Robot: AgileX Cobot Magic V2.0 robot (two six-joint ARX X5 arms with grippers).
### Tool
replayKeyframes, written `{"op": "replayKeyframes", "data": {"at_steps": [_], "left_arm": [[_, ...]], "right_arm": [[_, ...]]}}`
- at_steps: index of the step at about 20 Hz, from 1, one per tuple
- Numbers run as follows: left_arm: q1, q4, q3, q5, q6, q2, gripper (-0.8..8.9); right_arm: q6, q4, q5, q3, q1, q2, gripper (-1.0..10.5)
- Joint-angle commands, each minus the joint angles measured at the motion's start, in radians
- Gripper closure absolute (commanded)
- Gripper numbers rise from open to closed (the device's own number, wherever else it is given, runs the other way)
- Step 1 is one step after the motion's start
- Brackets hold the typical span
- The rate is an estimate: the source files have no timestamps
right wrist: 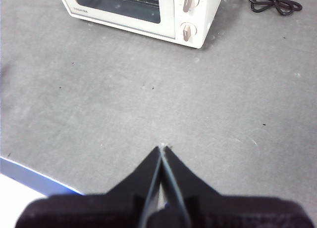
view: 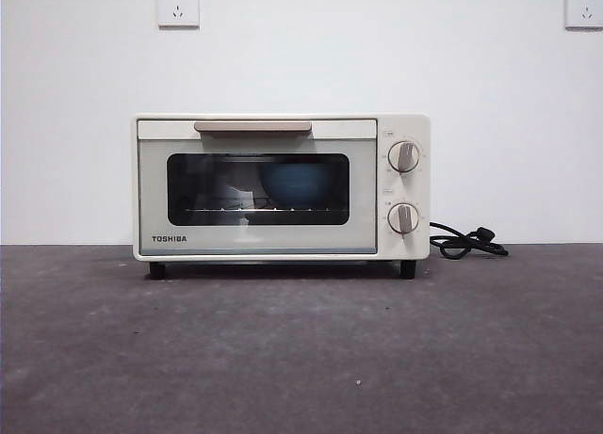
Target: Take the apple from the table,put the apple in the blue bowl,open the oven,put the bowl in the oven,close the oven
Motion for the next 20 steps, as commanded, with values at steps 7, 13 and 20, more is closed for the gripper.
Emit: {"op": "replayKeyframes", "data": {"at_steps": [7,13,20], "left_arm": [[-0.002,0.007,-0.01,0.002,-0.004,0.024,8.17],[-0.002,0.007,-0.01,0.002,-0.004,0.024,8.17],[-0.002,0.007,-0.01,0.002,-0.004,0.024,8.17]], "right_arm": [[-0.168,0.296,-0.014,-0.245,-0.375,-0.192,9.5],[-0.29,1.184,-0.192,-0.935,-0.664,-0.507,9.5],[-0.335,1.247,-0.188,-1.159,-0.717,-0.628,9.5]]}}
